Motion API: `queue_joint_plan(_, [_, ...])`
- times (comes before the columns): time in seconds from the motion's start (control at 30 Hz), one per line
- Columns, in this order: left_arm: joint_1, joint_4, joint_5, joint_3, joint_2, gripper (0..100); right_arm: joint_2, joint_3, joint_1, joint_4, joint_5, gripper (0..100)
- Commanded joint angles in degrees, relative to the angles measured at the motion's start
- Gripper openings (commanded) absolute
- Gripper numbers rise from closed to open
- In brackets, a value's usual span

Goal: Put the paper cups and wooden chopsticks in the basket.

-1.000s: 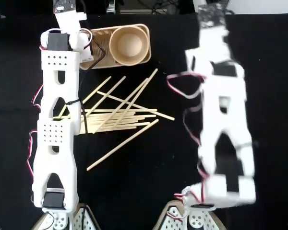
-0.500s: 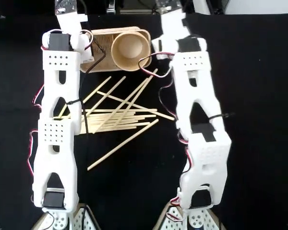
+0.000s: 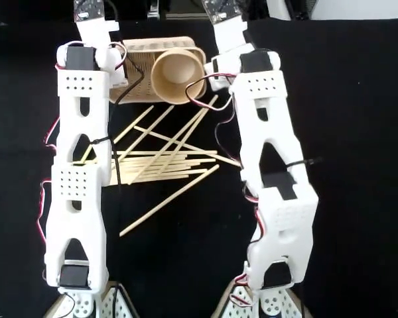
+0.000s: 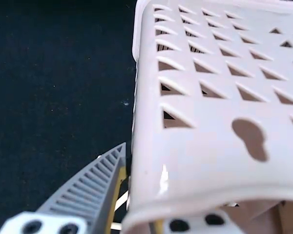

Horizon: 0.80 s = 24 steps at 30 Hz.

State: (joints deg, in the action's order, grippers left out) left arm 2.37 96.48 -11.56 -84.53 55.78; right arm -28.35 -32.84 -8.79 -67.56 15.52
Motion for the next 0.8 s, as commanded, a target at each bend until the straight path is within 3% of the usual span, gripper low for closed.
queue_joint_plan(0.0, [0.4, -1.05, 0.26, -0.4, -1.93, 3, 4.79, -0.48, -1.49, -0.97, 0.53, 7.8])
queue_joint_plan(0.23, [0.57, -0.97, 0.26, -0.4, -1.93, 3, 16.22, 17.98, -1.58, 8.97, 0.18, 7.8])
queue_joint_plan(0.5, [0.48, -0.79, 0.26, -0.4, -1.93, 3, 38.37, 55.25, -3.52, 38.42, 0.18, 8.0])
queue_joint_plan(0.77, [0.13, -0.97, 0.18, -0.84, -2.02, 3, 34.59, 58.15, -4.75, 42.73, 0.18, 8.0])
